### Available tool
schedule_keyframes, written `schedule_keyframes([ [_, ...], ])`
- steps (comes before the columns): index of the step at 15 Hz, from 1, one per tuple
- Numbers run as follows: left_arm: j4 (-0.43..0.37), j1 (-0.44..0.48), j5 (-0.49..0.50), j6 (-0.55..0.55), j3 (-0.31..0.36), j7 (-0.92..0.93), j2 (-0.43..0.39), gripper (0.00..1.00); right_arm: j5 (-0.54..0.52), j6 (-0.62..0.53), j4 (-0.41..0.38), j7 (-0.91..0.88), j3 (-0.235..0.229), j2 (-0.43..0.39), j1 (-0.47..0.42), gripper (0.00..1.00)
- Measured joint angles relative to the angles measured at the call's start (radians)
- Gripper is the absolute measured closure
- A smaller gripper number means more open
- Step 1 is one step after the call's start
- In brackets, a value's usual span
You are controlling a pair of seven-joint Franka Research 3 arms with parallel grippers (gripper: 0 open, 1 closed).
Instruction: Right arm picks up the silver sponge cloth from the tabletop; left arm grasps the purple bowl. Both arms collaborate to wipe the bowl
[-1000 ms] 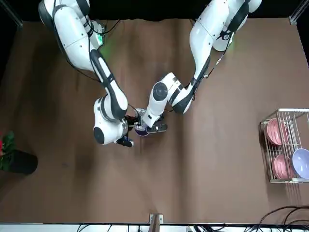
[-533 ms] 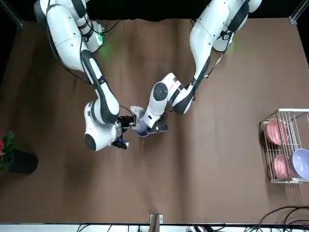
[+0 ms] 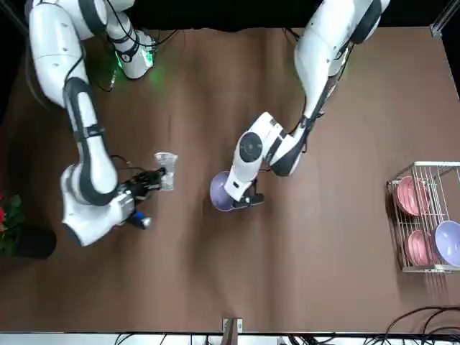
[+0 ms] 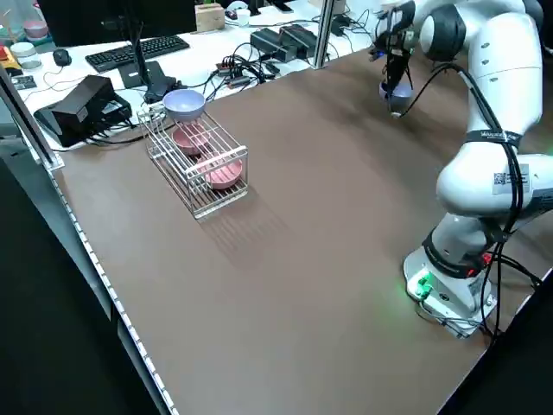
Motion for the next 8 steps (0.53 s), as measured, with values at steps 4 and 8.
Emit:
schedule_keyframes([
  [4,-0.005,0.147,0.001,-0.203,0.000,0.175,-0.077,0.95,-0.218,-0.027,-0.005,-0.205,-0.003,0.012,-0.161,0.98],
  [8,-0.092,0.324,0.009,-0.246,-0.001,0.375,-0.168,0.95,-0.332,0.034,-0.044,-0.302,-0.003,0.054,-0.242,0.98],
])
